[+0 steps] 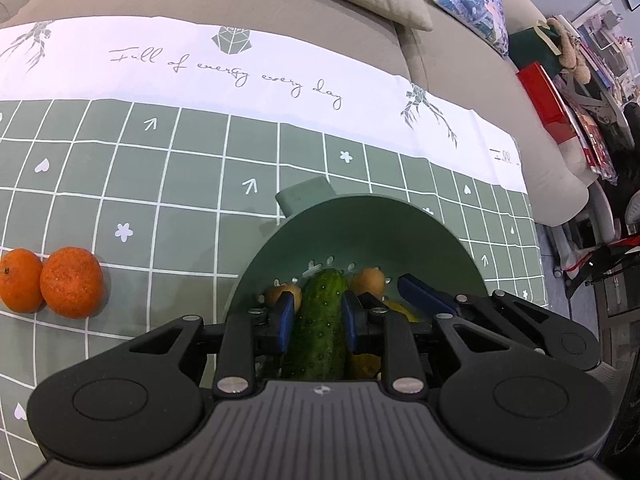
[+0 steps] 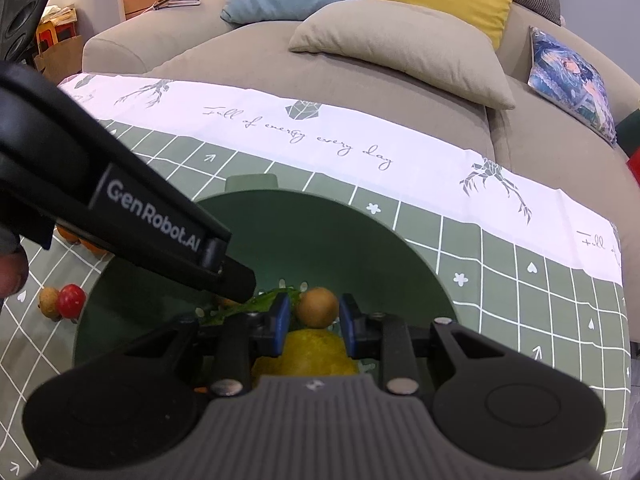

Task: Organize fruits
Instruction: 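Carry both longans over the green colander and open both tools to drop them, then withdraw both open tools from the colander back over the remaining fruit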

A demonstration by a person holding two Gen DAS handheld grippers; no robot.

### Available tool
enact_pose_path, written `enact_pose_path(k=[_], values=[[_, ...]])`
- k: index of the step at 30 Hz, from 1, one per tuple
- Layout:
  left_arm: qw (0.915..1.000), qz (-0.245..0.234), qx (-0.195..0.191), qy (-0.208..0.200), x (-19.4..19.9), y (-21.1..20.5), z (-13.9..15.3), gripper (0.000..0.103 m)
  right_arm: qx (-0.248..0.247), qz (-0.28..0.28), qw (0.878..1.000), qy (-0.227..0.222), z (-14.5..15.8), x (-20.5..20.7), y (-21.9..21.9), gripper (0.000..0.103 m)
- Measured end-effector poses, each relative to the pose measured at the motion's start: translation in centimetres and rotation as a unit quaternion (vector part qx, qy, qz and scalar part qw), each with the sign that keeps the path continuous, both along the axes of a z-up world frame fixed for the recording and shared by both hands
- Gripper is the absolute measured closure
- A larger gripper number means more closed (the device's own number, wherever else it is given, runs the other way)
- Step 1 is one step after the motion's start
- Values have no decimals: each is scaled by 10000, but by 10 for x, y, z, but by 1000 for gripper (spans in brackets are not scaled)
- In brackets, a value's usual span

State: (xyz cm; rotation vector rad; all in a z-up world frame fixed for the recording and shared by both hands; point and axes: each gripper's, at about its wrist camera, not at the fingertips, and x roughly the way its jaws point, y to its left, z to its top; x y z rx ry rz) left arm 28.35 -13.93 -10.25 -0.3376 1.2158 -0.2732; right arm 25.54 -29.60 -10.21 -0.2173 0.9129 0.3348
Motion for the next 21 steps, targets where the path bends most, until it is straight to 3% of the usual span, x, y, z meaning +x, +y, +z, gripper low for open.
enact_pose_path(k=[4,8,11,17,21], values=[[10000,0,-57,4,0,2,4,68,-47,-1,10000,-18,2,0,0,80],[9999,-29,-126,-68,-4,5,12,68,-21,-56,10000,-51,7,-3,-1,78],[9997,-53,-169,-156,-7,8,21,68,34,-113,9999,-99,14,-7,-1,69],[9985,-191,-84,-503,-20,16,44,68,177,-208,9993,-273,34,-21,2,68],[9957,-319,100,-859,-35,25,60,68,330,-319,9980,-436,49,-38,11,55]])
